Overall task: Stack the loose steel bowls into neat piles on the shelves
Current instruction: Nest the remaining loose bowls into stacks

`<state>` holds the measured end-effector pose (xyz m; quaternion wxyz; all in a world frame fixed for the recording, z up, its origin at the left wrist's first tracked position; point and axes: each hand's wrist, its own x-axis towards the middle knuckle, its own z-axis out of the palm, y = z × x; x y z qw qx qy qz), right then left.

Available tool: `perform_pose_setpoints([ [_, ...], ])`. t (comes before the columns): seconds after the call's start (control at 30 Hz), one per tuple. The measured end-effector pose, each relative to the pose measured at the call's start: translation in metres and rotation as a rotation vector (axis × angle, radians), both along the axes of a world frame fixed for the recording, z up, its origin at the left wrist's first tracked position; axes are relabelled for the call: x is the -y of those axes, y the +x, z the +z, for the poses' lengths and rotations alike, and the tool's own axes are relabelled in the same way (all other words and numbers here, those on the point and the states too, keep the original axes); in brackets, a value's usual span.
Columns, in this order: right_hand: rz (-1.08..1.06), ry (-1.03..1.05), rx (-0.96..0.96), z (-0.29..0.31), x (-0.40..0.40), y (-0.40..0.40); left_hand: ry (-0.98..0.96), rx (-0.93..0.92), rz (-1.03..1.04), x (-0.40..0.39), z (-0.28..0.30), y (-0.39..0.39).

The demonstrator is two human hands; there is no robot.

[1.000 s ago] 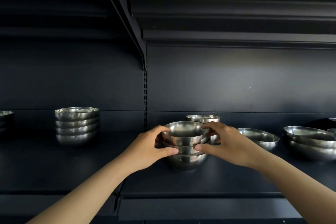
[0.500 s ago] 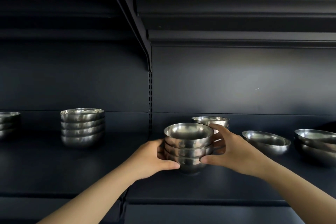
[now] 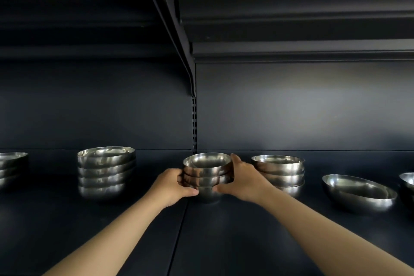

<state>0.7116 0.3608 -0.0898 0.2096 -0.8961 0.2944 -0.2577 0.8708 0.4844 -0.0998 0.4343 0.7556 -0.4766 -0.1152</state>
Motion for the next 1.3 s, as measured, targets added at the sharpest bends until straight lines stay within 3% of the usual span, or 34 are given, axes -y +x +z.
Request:
perform_pose_setpoints([
  [0.3,0.044,-0.041,0.17,-0.022,0.007,-0.003,-0.095,0.07,0.086,0.007,-0.022,0.005],
  [0.47,-0.011,-0.265,0.199,-0.019,0.004,-0.008,-0.016,0.376,0.246,0.001,-0.018,0.002],
  [0.73,-0.018,-0.508,0.147,-0.017,-0.013,-0.031,0.014,0.583,0.247,-0.001,-0.015,-0.005],
  [0.93,0.108,-0.591,0.121,-0.025,-0.029,-0.094,-0.089,0.499,0.097,-0.004,-0.008,-0.035],
  [1.03,0.093,-0.601,0.118,-0.018,-0.018,-0.13,-0.21,0.369,0.033,0.005,-0.001,-0.068],
  [1.13,0.018,-0.524,0.217,0.0,0.007,-0.158,-0.228,0.222,-0.028,0.032,0.003,-0.108],
  [1.3,-0.073,-0.356,0.245,0.021,0.064,-0.159,-0.171,0.132,0.089,0.093,0.012,-0.15],
])
